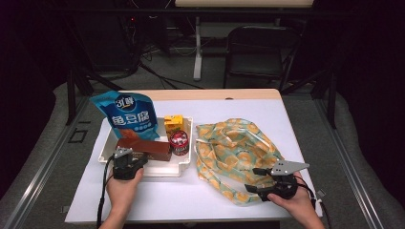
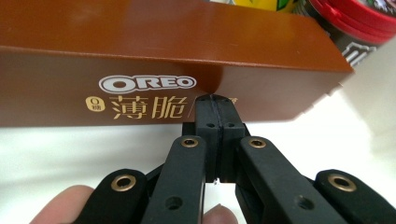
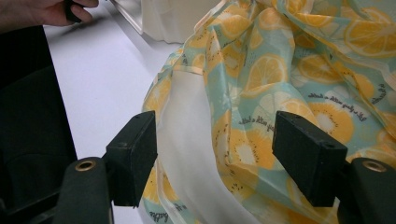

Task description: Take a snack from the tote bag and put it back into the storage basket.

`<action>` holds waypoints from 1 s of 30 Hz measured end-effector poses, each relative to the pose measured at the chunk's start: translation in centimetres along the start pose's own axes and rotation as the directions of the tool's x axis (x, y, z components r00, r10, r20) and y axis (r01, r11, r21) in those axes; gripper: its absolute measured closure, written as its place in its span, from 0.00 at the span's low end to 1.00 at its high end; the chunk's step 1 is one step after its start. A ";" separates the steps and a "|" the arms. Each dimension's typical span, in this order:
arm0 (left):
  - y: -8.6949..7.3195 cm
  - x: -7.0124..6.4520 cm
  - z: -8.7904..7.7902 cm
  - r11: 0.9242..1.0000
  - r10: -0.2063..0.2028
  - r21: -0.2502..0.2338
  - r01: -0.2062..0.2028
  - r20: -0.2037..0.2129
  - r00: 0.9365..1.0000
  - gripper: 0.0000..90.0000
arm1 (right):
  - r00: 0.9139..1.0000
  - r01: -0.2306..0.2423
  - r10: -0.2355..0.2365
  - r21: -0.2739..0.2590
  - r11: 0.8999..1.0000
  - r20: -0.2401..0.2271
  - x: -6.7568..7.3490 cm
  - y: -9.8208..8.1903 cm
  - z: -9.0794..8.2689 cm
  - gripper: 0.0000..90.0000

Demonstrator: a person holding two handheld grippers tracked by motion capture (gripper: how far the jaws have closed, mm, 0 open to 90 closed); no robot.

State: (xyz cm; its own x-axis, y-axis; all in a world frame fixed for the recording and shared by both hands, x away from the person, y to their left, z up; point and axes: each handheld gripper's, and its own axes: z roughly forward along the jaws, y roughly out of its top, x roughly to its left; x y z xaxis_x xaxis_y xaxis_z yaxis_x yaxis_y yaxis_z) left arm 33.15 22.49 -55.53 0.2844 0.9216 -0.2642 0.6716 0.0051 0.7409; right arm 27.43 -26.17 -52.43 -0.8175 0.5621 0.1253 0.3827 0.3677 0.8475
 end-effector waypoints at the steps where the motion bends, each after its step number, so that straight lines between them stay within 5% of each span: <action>1: 0.0 -0.1 0.1 1.000 -0.004 -0.017 0.005 0.011 1.000 1.00 | 1.000 0.001 -0.001 0.001 1.000 -0.001 0.0 0.0 0.0 0.34; 5: -0.1 -1.4 0.8 0.999 0.052 0.003 -0.052 0.018 0.999 1.00 | 1.000 0.003 -0.003 0.009 1.000 -0.001 -0.1 -0.1 0.0 0.34; 10: 0.1 -0.5 0.9 1.000 -0.011 -0.011 0.011 0.004 1.000 1.00 | 1.000 0.004 -0.004 0.002 1.000 -0.001 0.0 0.0 -0.1 0.34; 17: 0.2 -0.2 1.1 1.000 0.002 -0.012 -0.002 -0.001 1.000 1.00 | 1.000 -0.002 0.002 0.004 1.000 0.006 -0.1 -0.1 -0.1 0.34; 25: -0.2 -0.3 0.5 0.997 0.057 -0.050 -0.057 -0.002 0.998 0.99 | 1.000 -0.006 0.006 0.002 1.000 0.025 0.0 -0.1 0.1 0.33; 30: -0.2 -0.5 -0.8 0.991 0.101 -0.096 -0.096 0.042 0.994 0.89 | 0.999 -0.007 0.008 -0.003 1.000 0.049 0.0 0.0 0.0 0.31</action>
State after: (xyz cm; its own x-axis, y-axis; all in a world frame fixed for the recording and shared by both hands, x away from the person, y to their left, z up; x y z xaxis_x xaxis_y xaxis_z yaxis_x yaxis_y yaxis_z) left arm 32.37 22.33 -55.08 0.3792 0.9002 -0.2142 0.5724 -0.0463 0.8187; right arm 27.48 -26.18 -52.41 -0.7924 0.6007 0.1061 0.3874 0.3612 0.8482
